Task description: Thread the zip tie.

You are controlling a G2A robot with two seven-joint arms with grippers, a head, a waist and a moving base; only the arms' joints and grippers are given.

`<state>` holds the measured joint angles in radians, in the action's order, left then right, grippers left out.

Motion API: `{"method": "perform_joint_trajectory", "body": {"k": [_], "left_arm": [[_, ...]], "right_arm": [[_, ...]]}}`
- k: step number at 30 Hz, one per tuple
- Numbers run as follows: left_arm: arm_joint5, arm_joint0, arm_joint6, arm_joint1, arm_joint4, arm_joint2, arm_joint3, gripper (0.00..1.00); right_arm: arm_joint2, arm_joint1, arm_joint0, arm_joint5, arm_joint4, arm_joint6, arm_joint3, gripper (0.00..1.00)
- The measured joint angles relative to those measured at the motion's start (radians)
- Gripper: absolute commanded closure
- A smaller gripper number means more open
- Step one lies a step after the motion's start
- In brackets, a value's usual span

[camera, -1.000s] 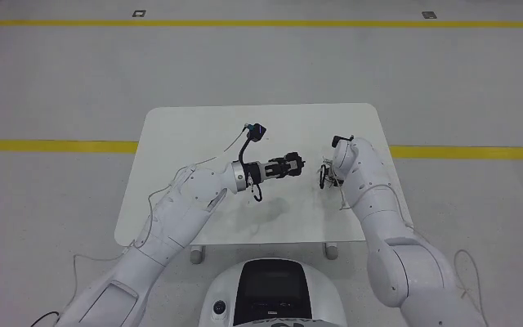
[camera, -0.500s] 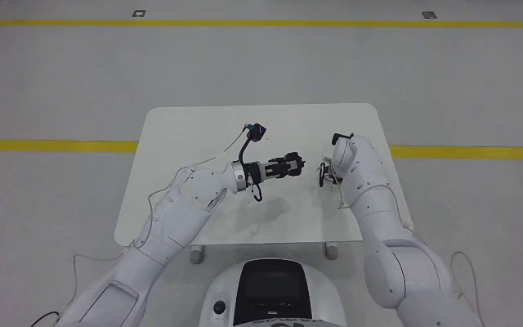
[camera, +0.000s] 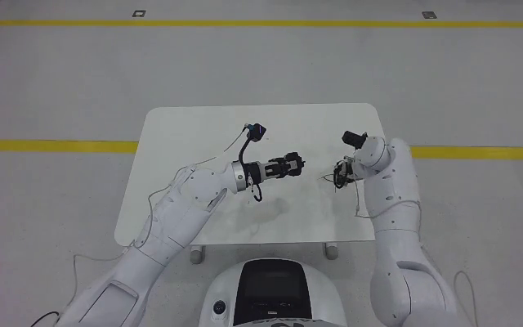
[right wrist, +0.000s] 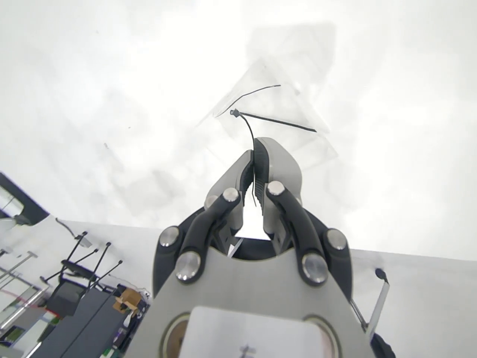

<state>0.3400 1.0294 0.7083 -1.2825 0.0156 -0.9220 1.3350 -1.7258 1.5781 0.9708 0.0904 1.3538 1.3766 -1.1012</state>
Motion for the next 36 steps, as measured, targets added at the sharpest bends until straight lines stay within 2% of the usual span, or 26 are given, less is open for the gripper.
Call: {"method": "perform_joint_trajectory", "body": {"k": [4, 6, 7, 13, 15, 18, 20, 22, 25, 27, 31, 33, 36], "left_arm": [[0.0, 0.0, 0.0, 0.0, 0.0, 0.0, 0.0, 1.0], [0.0, 0.0, 0.0, 0.0, 0.0, 0.0, 0.0, 1.0], [0.0, 0.0, 0.0, 0.0, 0.0, 0.0, 0.0, 1.0], [0.0, 0.0, 0.0, 0.0, 0.0, 0.0, 0.0, 1.0], [0.0, 0.0, 0.0, 0.0, 0.0, 0.0, 0.0, 1.0], [0.0, 0.0, 0.0, 0.0, 0.0, 0.0, 0.0, 1.0], [0.0, 0.0, 0.0, 0.0, 0.0, 0.0, 0.0, 1.0], [0.0, 0.0, 0.0, 0.0, 0.0, 0.0, 0.0, 1.0], [0.0, 0.0, 0.0, 0.0, 0.0, 0.0, 0.0, 1.0], [0.0, 0.0, 0.0, 0.0, 0.0, 0.0, 0.0, 1.0], [0.0, 0.0, 0.0, 0.0, 0.0, 0.0, 0.0, 1.0], [0.0, 0.0, 0.0, 0.0, 0.0, 0.0, 0.0, 1.0], [0.0, 0.0, 0.0, 0.0, 0.0, 0.0, 0.0, 1.0]], "right_arm": [[-0.059, -0.018, 0.05, -0.145, -0.121, 0.009, -0.094, 1.0], [-0.078, -0.023, 0.065, -0.199, -0.18, -0.006, -0.117, 1.0], [-0.081, -0.024, 0.066, -0.21, -0.196, -0.009, -0.12, 1.0], [-0.08, -0.023, 0.065, -0.197, -0.18, -0.008, -0.118, 1.0], [-0.087, -0.023, 0.075, -0.213, -0.197, -0.024, -0.132, 1.0], [-0.142, -0.03, 0.137, -0.313, -0.36, -0.088, -0.197, 1.0], [-0.189, -0.041, 0.187, -0.413, -0.519, -0.066, -0.234, 1.0], [-0.203, -0.056, 0.225, -0.466, -0.652, -0.008, -0.275, 1.0], [-0.182, -0.088, 0.278, -0.432, -0.814, 0.017, -0.318, 1.0], [-0.162, -0.113, 0.303, -0.429, -0.905, 0.014, -0.331, 1.0], [-0.097, -0.182, 0.33, -0.43, -1.09, 0.013, -0.346, 1.0], [-0.08, -0.203, 0.331, -0.43, -1.125, 0.013, -0.348, 1.0], [-0.079, -0.204, 0.331, -0.43, -1.126, 0.013, -0.348, 1.0]]}}
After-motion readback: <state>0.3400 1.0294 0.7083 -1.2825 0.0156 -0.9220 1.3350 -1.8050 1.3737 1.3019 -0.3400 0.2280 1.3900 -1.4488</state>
